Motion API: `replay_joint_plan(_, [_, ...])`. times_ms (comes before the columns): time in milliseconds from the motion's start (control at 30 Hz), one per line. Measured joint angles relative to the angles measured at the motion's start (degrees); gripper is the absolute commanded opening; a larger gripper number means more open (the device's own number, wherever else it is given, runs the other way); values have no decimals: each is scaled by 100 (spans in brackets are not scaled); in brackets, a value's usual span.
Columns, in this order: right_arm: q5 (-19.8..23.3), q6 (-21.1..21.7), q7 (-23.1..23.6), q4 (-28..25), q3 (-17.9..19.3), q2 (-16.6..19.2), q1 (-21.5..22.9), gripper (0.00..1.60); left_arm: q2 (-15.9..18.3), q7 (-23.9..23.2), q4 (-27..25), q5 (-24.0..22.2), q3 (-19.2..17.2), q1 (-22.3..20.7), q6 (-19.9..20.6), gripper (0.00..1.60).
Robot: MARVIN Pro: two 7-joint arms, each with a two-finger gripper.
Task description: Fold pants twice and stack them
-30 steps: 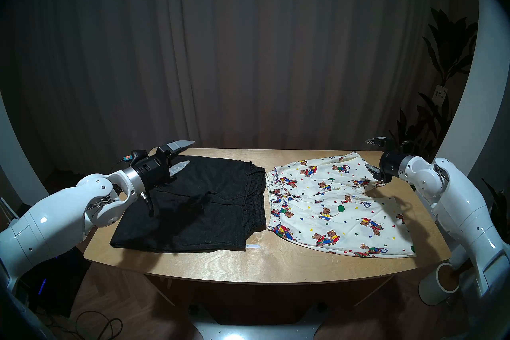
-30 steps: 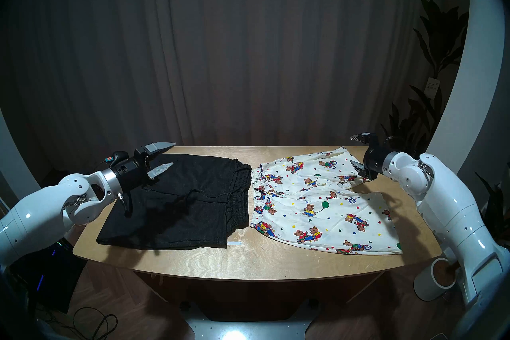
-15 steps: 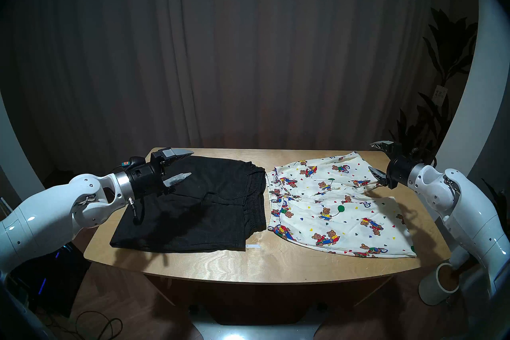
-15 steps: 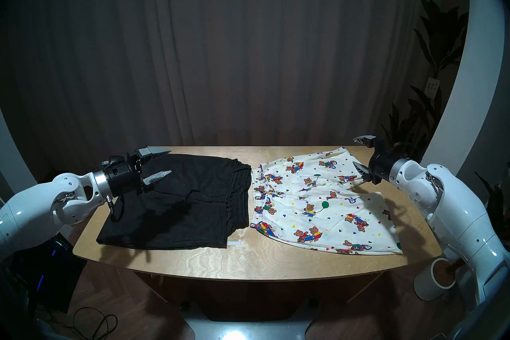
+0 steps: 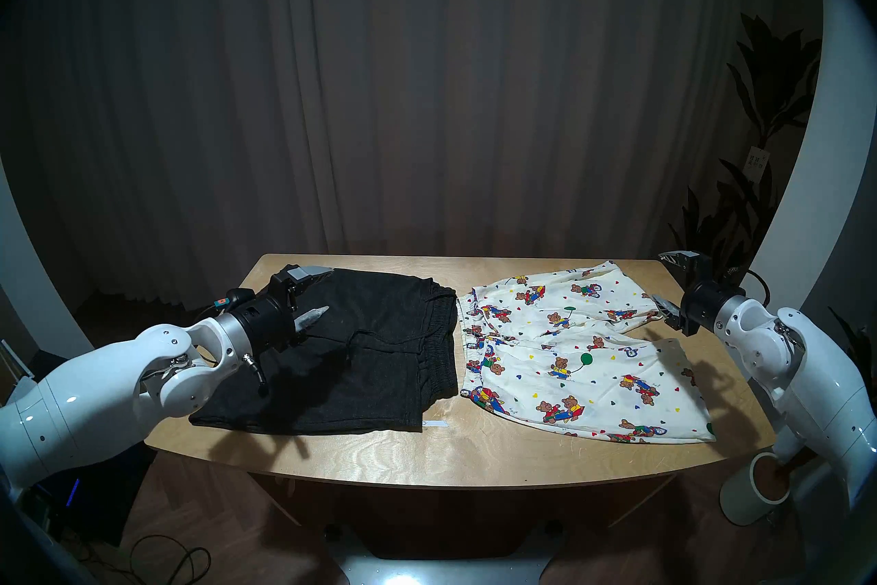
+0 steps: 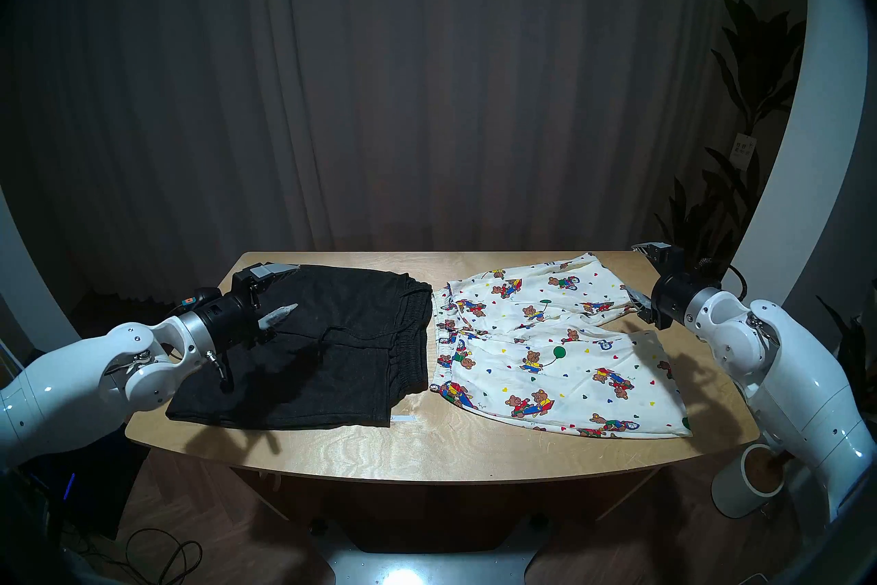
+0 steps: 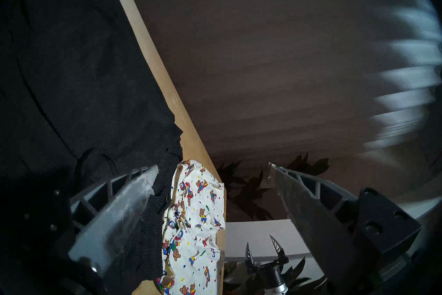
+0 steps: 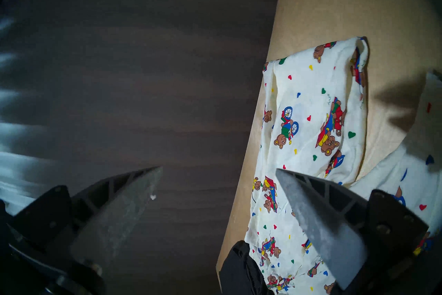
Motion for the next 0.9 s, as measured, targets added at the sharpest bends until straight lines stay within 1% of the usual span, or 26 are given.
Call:
replay_joint_plan(133, [384, -67, -93, -124, 340, -21, -313, 160, 60, 90, -293, -138, -40, 85, -301, 160])
replay_joint_plan(233, [591, -118, -144, -220, 590, -58, -531, 160, 95, 109, -512, -227, -80, 133, -527, 160])
replay_joint_plan(367, [735, -184, -173, -367, 918, -160, -827, 160, 94, 113, -780, -312, -91, 203, -877, 160])
replay_joint_plan(433, [757, -212, -173, -429, 1044, -205, -941, 160, 69, 127, -861, -335, -89, 229, -1017, 160])
replay_joint_plan(500, [771, -261, -171, -543, 1263, -295, -1129, 160, -7, 152, -965, -345, -62, 267, -1276, 160])
replay_joint_plan(633, [754, -340, -172, -714, 1564, -453, -1406, 160, -160, 207, -1075, -280, 19, 309, -1668, 160])
replay_joint_plan(767, [609, -395, -170, -924, 1899, -625, -1705, 160, -337, 331, -1192, -121, 135, 303, -2039, 160])
replay_joint_plan(900, [434, -415, -140, -1165, 2249, -771, -2037, 160, -538, 501, -1296, 182, 328, 254, -2352, 160])
